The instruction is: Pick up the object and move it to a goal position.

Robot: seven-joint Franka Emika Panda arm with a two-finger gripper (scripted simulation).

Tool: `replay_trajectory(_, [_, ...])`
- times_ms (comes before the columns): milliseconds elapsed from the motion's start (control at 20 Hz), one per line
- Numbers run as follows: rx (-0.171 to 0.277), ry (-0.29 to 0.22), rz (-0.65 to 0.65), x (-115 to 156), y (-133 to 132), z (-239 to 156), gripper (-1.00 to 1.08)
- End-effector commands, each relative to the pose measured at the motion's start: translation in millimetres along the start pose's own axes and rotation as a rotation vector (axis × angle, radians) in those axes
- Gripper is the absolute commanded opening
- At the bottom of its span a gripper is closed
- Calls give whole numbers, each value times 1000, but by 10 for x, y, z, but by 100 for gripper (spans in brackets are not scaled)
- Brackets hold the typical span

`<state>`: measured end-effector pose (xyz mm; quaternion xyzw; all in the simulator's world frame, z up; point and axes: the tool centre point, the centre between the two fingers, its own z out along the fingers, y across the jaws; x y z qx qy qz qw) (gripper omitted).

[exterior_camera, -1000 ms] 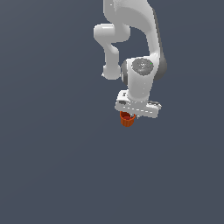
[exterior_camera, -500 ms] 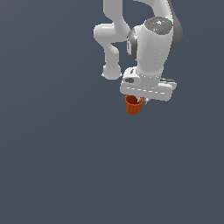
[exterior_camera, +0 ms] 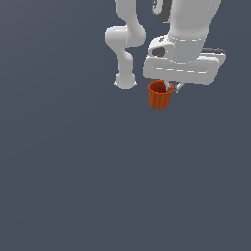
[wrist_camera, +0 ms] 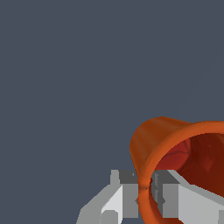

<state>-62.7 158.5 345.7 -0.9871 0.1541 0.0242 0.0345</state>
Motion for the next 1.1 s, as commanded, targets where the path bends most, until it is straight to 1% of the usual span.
replay_trajectory(0, [1,0,0,-41,-52,-249,-100])
replay_trajectory(250, [1,0,0,-93,-142,-609,-100])
replay_trajectory(500, [1,0,0,-117,-201,-838,-100])
replay_trajectory(750, [2,0,0,-124,-229,-943,-100])
replay_trajectory(1050, [2,0,0,-117,-231,-932,-100])
